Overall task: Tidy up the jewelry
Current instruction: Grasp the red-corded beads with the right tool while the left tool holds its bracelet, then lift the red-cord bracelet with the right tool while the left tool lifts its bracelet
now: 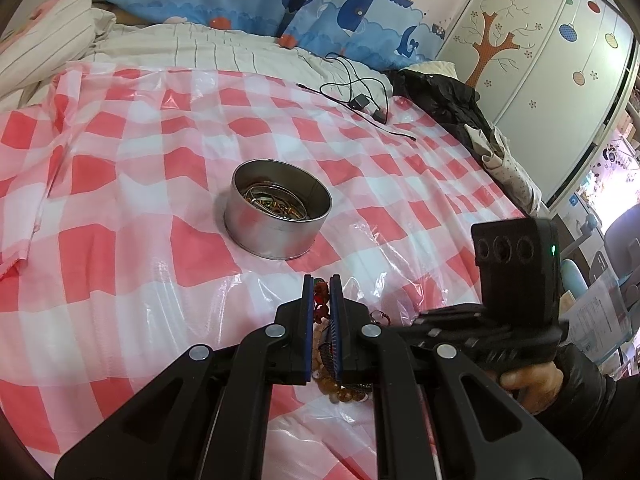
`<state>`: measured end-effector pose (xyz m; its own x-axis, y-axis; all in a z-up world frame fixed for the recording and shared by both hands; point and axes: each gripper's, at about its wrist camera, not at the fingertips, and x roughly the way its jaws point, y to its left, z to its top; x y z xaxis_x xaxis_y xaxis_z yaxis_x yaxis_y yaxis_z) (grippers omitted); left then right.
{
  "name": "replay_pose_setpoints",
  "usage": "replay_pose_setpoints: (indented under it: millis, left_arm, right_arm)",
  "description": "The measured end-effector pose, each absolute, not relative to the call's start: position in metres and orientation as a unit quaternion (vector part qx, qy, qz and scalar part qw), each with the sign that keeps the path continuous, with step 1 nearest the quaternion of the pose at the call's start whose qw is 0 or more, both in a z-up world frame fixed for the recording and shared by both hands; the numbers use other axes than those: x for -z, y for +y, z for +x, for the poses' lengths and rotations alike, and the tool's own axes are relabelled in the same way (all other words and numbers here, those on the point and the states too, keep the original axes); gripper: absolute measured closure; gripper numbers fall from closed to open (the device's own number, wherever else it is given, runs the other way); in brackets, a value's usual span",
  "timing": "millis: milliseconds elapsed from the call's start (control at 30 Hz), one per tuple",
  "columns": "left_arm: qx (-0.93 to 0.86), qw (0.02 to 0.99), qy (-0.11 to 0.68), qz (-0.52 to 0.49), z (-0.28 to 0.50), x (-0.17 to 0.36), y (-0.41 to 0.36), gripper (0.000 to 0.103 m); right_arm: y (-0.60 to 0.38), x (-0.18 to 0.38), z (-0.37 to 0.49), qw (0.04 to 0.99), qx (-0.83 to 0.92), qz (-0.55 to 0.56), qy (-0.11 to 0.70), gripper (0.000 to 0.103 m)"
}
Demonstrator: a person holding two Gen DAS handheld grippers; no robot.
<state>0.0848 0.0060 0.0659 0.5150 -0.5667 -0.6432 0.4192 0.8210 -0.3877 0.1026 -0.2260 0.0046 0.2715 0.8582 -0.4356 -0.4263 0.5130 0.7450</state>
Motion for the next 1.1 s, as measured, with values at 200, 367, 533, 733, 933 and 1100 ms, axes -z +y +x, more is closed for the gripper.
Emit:
replay_pose_setpoints:
  millis: [200, 367, 533, 733, 933, 1100]
  left_arm:
    - [0.284, 0.866, 0.402, -0.092, 0.085, -0.066, 0.006, 0.096]
    - [0.285, 0.865, 0.402, -0.090, 0.085, -0.065, 0.006, 0.096]
    - [0.286, 0.866, 0.401, -0.091, 0.085, -0.065, 0.005, 0.096]
    - [0.285, 0.866, 0.402, -0.089, 0.085, -0.065, 0.005, 0.096]
    - [0.276, 0.871, 0.401, -0.068, 0.085, -0.067, 0.001, 0.096]
    - [0.266, 0.877, 0.398, -0.044, 0.082, -0.069, -0.004, 0.096]
  right_arm:
    - [-0.250, -0.020, 0.104, 0.737, -0.458, 0.322, 0.380, 0.102]
    - [-0.267, -0.035, 0.101, 0.725, -0.484, 0.361, 0.333, 0.102]
    - [-0.272, -0.047, 0.099, 0.727, -0.496, 0.363, 0.307, 0.102]
    - [-0.272, -0.050, 0.098, 0.730, -0.494, 0.355, 0.311, 0.102]
    - [-0.269, -0.043, 0.100, 0.733, -0.488, 0.350, 0.320, 0.102]
    - [-0.268, -0.041, 0.102, 0.734, -0.484, 0.351, 0.323, 0.102]
